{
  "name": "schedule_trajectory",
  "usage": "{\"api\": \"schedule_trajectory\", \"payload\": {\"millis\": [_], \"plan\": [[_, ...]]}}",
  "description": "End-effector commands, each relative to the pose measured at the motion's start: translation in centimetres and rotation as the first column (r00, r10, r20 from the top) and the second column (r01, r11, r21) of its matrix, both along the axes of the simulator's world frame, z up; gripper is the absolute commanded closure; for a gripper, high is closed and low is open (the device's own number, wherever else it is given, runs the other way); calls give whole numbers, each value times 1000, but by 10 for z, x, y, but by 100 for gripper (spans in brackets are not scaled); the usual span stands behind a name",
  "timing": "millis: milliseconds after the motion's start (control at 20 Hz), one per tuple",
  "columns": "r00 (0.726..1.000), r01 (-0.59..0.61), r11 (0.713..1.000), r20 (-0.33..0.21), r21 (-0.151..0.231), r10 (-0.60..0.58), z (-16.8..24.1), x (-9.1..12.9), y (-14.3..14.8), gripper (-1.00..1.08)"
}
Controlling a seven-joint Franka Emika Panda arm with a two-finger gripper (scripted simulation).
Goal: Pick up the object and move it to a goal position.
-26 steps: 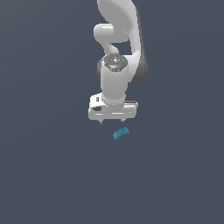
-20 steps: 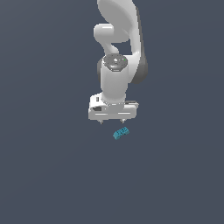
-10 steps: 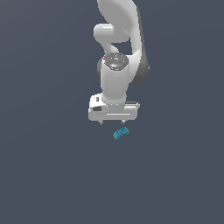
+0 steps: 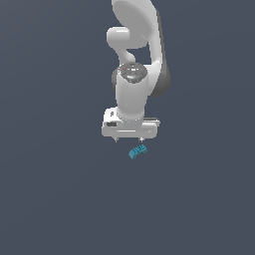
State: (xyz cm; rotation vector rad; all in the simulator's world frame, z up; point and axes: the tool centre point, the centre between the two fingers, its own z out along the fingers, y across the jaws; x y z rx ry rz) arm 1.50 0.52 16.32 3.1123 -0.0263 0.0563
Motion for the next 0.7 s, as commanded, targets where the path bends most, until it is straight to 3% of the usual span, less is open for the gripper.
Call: {"api": "schedule_trajectory", "payload": {"millis": [0,350,650], "plan": [[999,35,999,-1,4,-35,-3,-1,2,-92],[983,183,983,-5,17,-183,-17,-3,11,-92],[942,336,941,-13,27,-336,-32,-7,20,-92]]}}
